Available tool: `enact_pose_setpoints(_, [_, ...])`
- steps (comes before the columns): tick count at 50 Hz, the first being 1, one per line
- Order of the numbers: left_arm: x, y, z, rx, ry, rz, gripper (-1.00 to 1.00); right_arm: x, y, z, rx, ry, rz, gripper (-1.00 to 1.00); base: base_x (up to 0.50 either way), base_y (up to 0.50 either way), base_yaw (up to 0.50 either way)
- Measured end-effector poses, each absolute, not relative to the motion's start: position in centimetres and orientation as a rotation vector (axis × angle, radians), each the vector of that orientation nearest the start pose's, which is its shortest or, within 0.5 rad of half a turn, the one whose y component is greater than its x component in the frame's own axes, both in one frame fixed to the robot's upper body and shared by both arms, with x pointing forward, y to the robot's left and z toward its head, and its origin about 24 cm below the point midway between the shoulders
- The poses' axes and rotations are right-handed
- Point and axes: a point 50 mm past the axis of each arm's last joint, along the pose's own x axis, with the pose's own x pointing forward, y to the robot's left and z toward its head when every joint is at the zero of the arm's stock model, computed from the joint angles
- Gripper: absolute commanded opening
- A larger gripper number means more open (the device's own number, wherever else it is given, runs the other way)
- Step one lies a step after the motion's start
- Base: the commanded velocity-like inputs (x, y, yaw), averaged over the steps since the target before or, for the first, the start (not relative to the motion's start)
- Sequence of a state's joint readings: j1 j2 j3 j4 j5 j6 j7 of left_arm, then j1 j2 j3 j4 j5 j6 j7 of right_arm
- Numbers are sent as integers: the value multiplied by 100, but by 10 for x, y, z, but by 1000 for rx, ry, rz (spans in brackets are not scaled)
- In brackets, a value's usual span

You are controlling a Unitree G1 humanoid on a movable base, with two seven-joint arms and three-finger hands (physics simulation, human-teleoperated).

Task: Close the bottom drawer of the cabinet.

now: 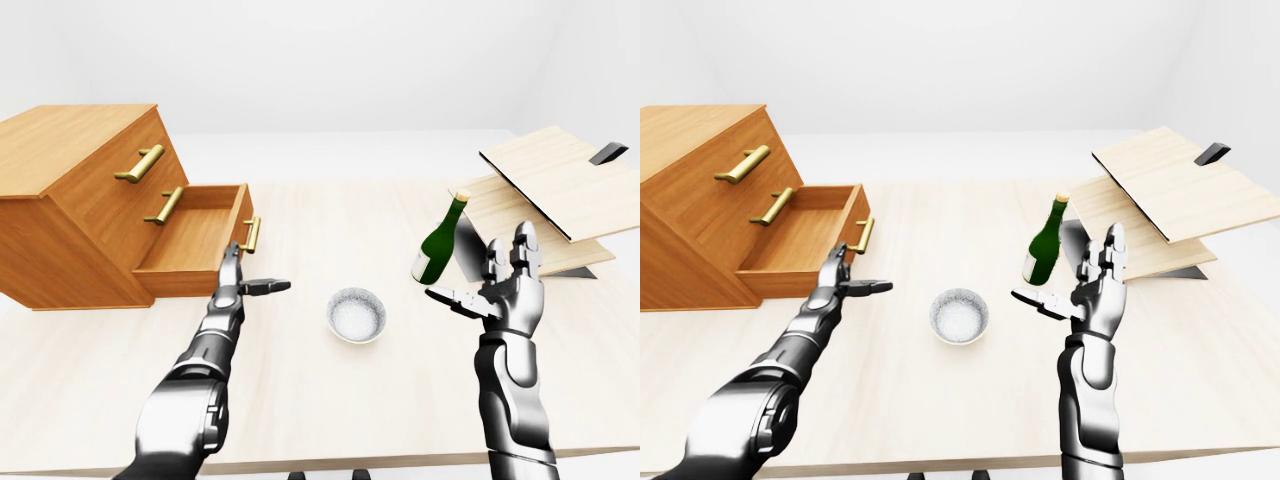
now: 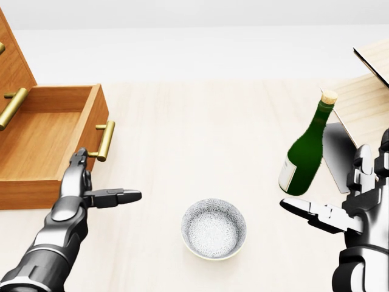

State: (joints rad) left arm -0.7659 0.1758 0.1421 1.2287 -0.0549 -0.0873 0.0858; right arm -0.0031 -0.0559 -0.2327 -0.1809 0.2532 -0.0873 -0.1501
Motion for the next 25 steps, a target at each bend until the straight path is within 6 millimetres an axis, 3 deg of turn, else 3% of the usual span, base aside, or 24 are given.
enact_pose_setpoints(25, [362,211,24,34,362,233,100,240,-222,95,192,-295,-355,100,0,0,0])
